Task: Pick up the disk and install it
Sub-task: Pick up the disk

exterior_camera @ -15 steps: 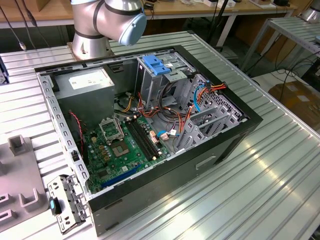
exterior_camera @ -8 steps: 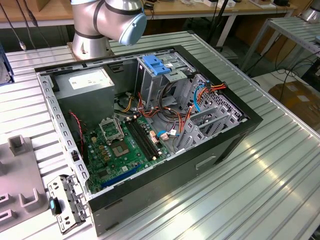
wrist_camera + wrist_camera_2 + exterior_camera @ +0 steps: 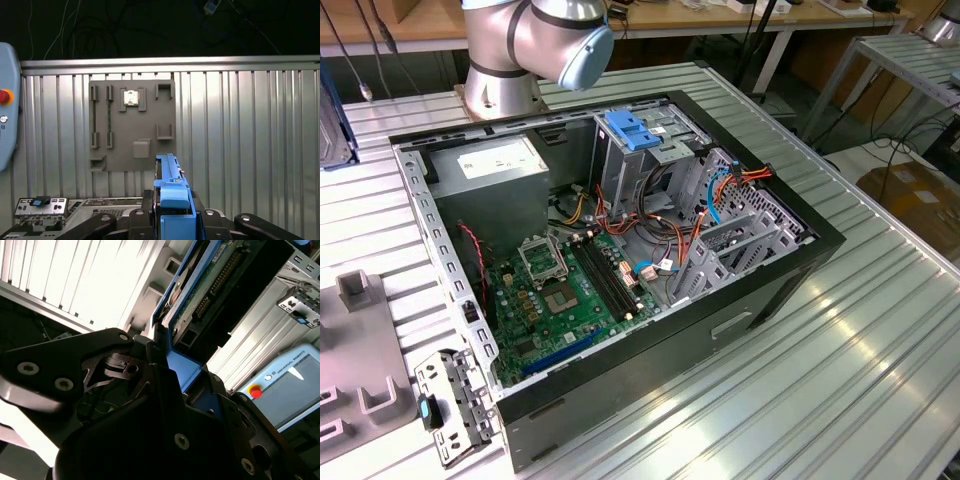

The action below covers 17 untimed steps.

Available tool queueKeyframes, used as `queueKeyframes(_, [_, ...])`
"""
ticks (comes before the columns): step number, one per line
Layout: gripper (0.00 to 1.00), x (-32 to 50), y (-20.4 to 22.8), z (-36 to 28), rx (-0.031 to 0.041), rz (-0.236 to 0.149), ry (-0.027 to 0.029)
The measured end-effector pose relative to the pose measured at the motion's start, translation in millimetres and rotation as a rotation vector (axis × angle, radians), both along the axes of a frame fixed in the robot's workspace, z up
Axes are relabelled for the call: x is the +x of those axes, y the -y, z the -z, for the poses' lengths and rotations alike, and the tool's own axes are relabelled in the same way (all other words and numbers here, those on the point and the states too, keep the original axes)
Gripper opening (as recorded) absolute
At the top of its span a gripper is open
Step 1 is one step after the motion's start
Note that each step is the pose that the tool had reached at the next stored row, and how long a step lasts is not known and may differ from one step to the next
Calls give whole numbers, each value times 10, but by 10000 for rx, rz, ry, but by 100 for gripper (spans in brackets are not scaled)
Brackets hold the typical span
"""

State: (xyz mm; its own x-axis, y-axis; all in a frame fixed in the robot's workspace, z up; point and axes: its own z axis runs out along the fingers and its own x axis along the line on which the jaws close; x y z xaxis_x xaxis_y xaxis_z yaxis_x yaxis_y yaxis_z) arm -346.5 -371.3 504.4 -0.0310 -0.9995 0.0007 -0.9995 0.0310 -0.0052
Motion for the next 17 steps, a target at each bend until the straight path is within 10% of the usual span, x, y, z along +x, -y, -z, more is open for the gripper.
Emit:
queueKeyframes(12, [37, 199, 5, 6, 1, 2, 1])
queueKeyframes(17, [37, 227, 86, 10, 0, 8, 0])
